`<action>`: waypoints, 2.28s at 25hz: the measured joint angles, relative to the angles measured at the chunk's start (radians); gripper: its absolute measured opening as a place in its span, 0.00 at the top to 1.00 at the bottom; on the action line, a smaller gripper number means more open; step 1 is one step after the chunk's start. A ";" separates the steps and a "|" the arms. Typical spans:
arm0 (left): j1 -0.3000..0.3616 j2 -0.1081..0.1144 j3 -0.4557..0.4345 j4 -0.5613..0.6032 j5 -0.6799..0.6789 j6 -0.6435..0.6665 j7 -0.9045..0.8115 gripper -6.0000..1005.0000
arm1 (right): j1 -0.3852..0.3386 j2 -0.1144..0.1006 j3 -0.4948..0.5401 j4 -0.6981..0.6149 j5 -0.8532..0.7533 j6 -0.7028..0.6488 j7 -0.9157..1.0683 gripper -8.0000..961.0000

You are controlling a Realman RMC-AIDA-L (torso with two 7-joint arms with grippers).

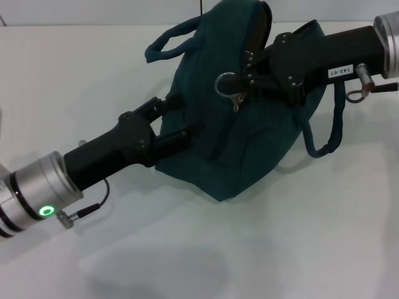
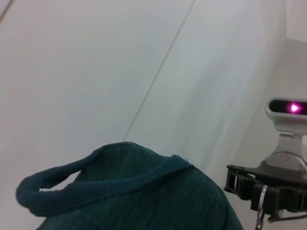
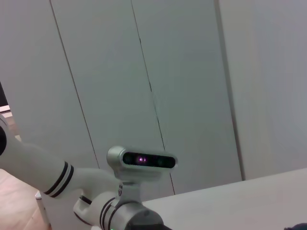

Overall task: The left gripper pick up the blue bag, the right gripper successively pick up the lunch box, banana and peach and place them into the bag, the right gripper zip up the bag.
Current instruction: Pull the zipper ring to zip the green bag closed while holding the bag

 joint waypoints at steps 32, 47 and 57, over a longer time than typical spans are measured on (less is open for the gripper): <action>-0.032 -0.002 -0.002 -0.038 -0.005 -0.039 0.082 0.81 | -0.015 -0.001 0.015 0.023 0.030 0.004 0.003 0.96; -0.040 -0.001 0.020 -0.038 0.006 -0.037 0.082 0.93 | -0.064 -0.028 0.090 0.041 0.111 0.000 0.050 0.95; -0.035 0.000 0.054 -0.038 0.006 -0.003 0.089 0.93 | -0.068 -0.034 0.144 0.066 0.112 -0.002 0.065 0.95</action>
